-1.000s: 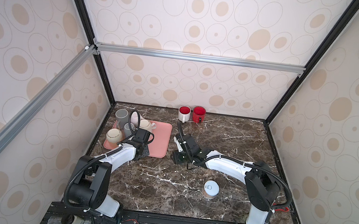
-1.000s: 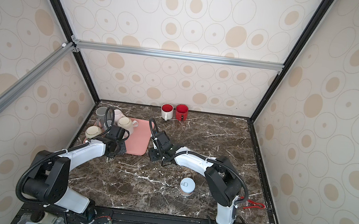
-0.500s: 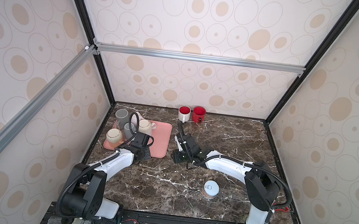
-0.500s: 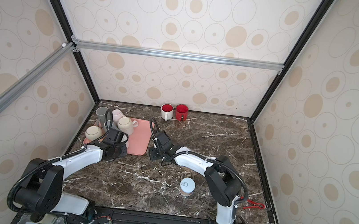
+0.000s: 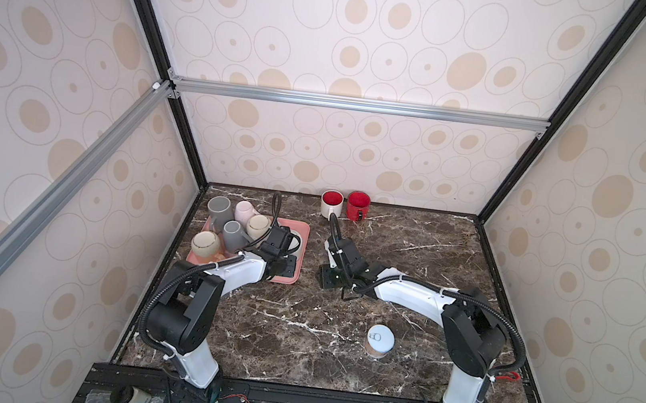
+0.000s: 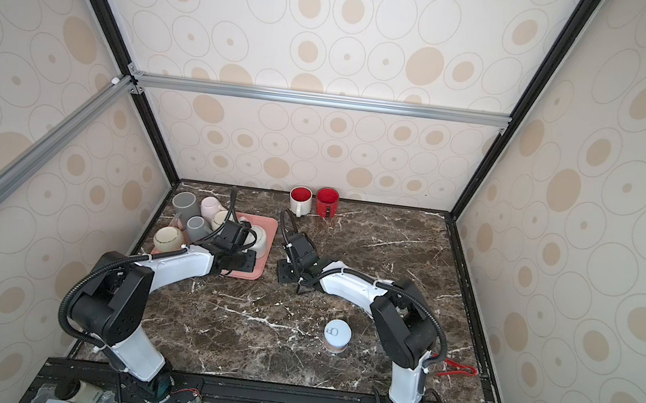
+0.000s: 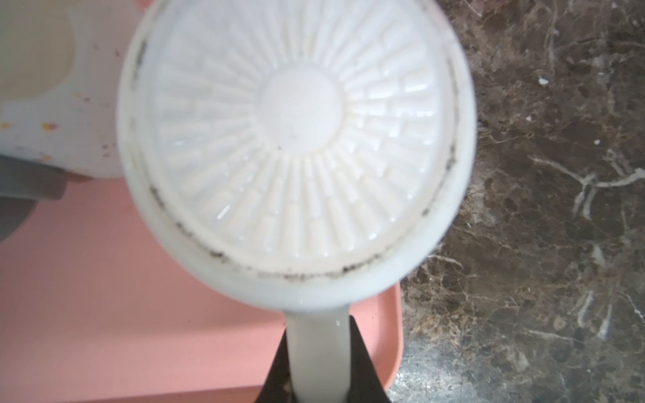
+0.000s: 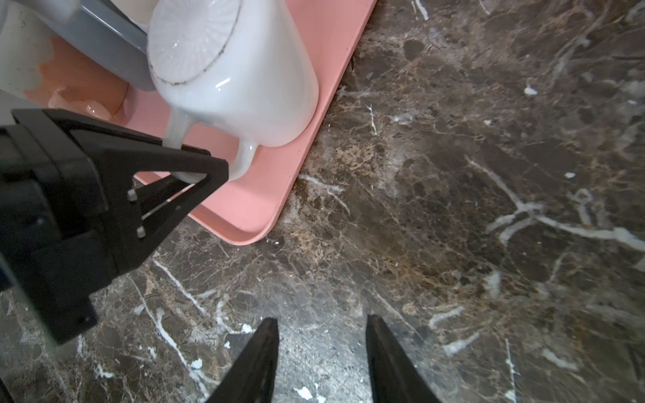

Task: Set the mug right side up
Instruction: 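Lift the white ribbed mug with the left gripper while the right gripper approaches it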

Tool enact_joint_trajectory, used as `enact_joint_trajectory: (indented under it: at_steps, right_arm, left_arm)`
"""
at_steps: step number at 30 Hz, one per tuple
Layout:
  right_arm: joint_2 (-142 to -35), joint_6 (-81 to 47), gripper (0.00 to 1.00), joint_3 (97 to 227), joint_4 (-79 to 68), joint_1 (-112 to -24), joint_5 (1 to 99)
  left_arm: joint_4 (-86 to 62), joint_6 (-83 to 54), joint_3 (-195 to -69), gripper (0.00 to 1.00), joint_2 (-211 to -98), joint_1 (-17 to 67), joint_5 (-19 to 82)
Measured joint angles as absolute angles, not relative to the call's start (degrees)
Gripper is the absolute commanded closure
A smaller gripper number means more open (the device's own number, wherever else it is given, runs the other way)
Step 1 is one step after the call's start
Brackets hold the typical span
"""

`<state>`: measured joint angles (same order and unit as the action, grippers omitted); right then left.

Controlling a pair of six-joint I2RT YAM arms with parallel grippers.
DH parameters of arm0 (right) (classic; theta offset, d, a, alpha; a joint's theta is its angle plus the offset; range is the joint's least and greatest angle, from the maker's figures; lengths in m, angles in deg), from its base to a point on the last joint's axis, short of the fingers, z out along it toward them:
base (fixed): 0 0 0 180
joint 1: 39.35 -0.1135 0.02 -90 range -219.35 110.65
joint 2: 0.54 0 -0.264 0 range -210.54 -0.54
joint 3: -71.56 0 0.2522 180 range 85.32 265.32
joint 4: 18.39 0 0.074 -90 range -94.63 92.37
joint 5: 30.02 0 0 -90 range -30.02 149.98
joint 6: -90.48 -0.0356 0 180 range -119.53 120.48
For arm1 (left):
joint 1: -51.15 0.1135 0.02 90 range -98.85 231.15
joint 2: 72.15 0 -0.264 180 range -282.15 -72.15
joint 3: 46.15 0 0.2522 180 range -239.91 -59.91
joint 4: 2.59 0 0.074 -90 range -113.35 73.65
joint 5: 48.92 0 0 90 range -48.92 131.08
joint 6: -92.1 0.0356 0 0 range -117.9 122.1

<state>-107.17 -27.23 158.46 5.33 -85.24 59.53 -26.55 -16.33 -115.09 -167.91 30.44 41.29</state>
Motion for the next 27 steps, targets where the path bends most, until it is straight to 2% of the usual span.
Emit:
enact_joint_trajectory:
  at_steps: [1, 5, 7, 18, 21, 25, 27]
  right_arm:
    - [-107.09, -27.1, 0.55, 158.49, 5.59, -85.24, 59.95]
    - [-106.25, -26.88, 0.55, 158.49, 6.97, -85.43, 60.67]
    - [-105.93, -26.88, 0.55, 158.49, 6.93, -85.52, 61.0]
    - [-103.52, -27.03, 0.55, 155.99, 7.23, -86.39, 63.23]
    - [-103.28, -26.42, 0.55, 155.99, 8.11, -86.77, 64.21]
    - [-102.63, -26.0, 0.55, 155.99, 8.35, -86.92, 64.97]
    - [-102.32, -25.98, 0.55, 155.99, 8.35, -86.92, 65.17]
  left_arm:
    - [-26.99, -15.57, -115.46, 0.74, -168.07, 30.55, 41.31]
    - [-30.33, -12.09, -116.86, 0.48, -168.61, 31.1, 40.18]
    - [-31.99, -10.74, -118.24, 0.45, -169.18, 31.21, 39.13]
    - [-35.62, -10.13, -124.62, 0.43, -170.25, 31.84, 38.84]
    - [-35.73, -10.85, -124.99, 0.47, -171.74, 31.89, 39.78]
    - [-35.71, -11.85, -124.97, 0.61, -172.46, 31.91, 40.46]
    - [-35.27, -12.18, -124.97, 0.64, -172.44, 31.93, 40.72]
